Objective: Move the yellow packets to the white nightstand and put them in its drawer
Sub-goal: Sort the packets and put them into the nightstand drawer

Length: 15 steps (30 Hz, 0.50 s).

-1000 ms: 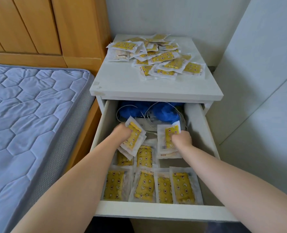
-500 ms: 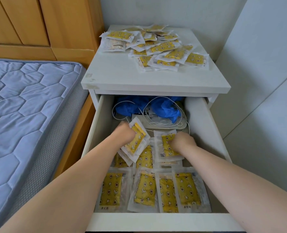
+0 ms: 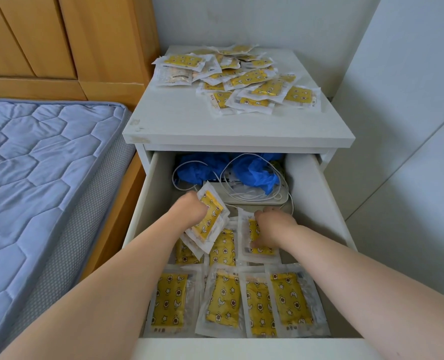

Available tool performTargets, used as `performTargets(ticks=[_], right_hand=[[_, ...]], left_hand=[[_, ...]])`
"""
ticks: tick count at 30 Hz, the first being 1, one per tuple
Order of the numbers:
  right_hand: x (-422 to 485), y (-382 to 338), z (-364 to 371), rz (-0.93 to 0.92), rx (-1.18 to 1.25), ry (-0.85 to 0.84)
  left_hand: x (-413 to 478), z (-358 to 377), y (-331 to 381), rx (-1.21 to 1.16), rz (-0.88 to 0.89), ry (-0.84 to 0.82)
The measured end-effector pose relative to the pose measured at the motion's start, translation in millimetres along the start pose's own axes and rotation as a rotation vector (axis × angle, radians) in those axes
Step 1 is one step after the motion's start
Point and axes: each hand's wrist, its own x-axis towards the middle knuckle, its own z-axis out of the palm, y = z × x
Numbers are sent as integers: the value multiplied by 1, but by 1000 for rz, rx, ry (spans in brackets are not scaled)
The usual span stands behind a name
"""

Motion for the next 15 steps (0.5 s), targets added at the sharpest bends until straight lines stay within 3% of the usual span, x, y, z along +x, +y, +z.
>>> performTargets(ticks=[3, 5, 7, 9, 12, 15], right_hand=[[-3, 0, -5, -15, 1, -23], [-2, -1, -7, -13, 69, 74], [-1, -2, -13, -35, 354, 252], [-2, -3, -24, -82, 712, 327], [-9, -4, -39, -170, 1057, 192], [-6, -2, -39, -160, 1119, 143]], left_hand=[[-1, -4, 0, -21, -4, 9], [-4, -4, 1, -45, 14, 3], [-9, -4, 4, -71, 52, -10], [-14, -6, 8, -76, 92, -30], [-20, -7, 14, -90, 154, -58], [-26, -8, 21, -64, 229, -43]])
